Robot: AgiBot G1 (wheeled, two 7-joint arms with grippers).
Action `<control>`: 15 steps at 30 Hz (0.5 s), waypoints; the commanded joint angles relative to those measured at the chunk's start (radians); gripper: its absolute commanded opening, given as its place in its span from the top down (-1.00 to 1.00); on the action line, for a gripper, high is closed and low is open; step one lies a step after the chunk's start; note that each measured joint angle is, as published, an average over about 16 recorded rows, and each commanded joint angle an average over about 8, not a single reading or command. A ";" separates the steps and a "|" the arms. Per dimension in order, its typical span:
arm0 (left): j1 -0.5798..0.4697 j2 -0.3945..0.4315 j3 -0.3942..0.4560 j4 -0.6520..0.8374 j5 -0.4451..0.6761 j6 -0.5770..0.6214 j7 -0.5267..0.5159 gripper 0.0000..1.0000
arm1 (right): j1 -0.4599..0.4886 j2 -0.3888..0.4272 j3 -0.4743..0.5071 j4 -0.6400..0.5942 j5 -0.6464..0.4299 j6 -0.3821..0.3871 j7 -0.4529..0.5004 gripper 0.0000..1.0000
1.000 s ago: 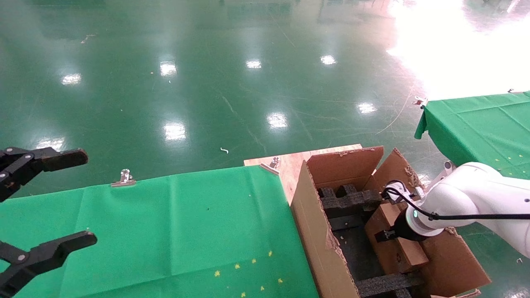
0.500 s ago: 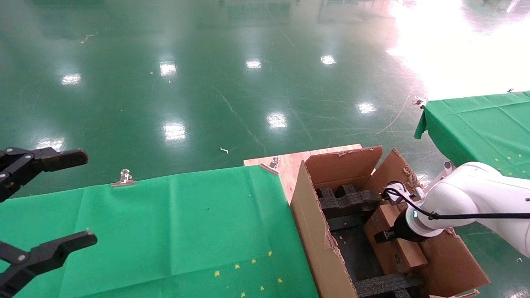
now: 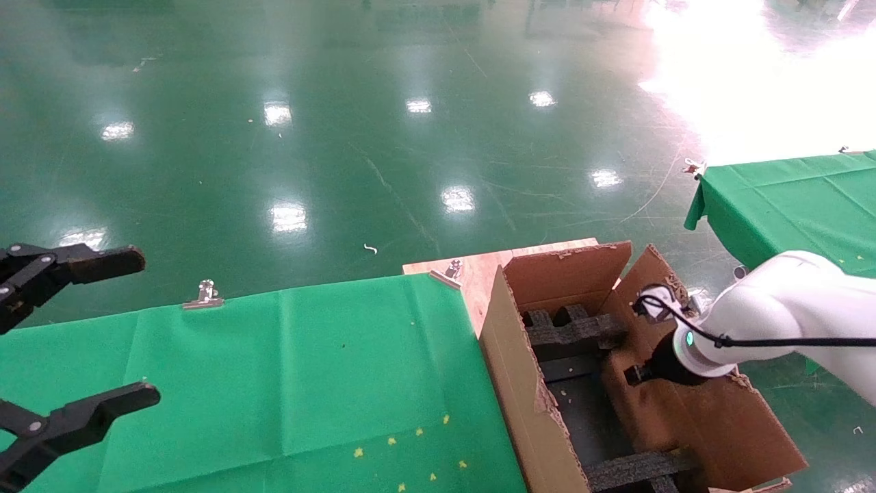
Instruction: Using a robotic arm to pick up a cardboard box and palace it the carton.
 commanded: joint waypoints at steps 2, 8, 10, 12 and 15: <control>0.000 0.000 0.000 0.000 0.000 0.000 0.000 -1.00 | 0.024 0.008 0.009 0.014 0.000 -0.001 0.008 -1.00; 0.000 0.000 0.000 0.000 0.000 0.000 0.000 -1.00 | 0.123 0.053 0.058 0.114 0.020 0.007 0.019 -1.00; 0.000 0.000 0.000 0.000 0.000 0.000 0.000 -1.00 | 0.159 0.073 0.079 0.161 0.035 0.011 0.020 -1.00; 0.000 0.000 0.000 0.000 0.000 0.000 0.000 -1.00 | 0.194 0.094 0.101 0.212 0.058 0.014 0.017 -1.00; 0.000 0.000 0.000 0.000 0.000 0.000 0.000 -1.00 | 0.240 0.128 0.135 0.294 0.104 0.019 0.003 -1.00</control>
